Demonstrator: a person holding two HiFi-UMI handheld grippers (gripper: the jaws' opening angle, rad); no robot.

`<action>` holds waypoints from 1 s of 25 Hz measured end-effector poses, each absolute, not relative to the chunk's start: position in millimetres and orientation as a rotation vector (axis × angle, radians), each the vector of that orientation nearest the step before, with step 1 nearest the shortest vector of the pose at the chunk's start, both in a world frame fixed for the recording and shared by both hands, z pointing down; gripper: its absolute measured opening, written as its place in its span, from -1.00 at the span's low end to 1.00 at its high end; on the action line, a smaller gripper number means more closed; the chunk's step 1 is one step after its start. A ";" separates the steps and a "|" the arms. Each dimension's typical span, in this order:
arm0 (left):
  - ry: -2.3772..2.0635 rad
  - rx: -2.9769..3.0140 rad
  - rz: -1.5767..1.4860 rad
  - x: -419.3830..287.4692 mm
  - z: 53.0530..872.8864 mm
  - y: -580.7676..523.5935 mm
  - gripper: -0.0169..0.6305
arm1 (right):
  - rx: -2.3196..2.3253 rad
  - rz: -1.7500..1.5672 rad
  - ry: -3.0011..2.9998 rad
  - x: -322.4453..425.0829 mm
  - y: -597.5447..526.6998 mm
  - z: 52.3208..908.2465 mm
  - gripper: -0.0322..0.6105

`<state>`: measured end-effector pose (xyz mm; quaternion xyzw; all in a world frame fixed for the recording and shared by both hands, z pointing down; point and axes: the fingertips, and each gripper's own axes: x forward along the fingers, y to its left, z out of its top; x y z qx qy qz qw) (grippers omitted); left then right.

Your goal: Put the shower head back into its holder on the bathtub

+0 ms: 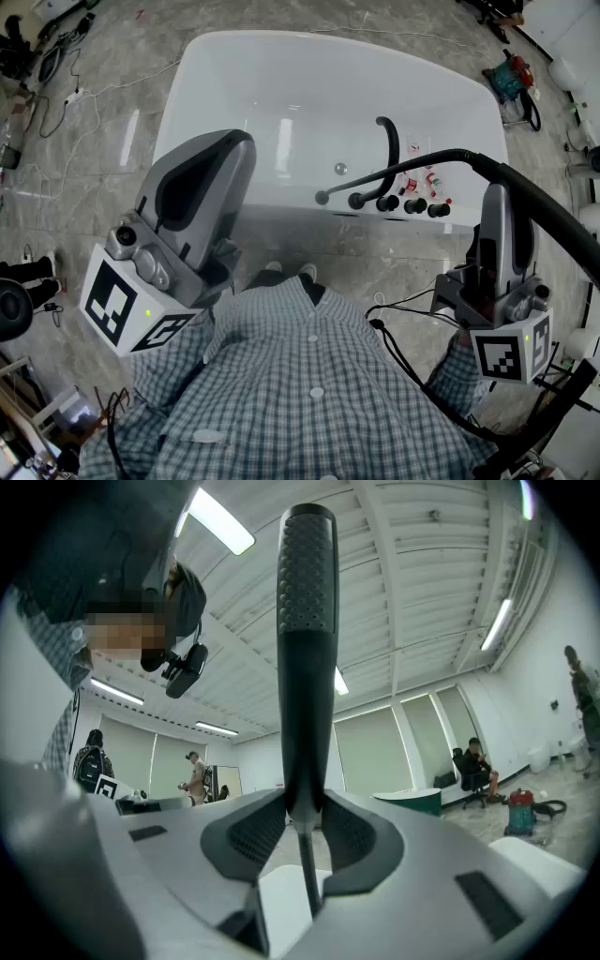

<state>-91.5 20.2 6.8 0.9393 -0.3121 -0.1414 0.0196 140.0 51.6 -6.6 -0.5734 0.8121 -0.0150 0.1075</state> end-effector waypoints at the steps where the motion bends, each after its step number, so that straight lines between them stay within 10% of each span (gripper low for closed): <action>1: -0.971 2.917 -0.433 -91.8 5.8 20.4 -0.92 | -1.702 -0.030 2.406 137.6 50.3 -7.8 -0.53; 25: -0.953 2.919 -0.356 -86.0 19.4 8.5 -0.92 | -1.750 -0.045 2.540 112.7 35.0 15.2 -0.53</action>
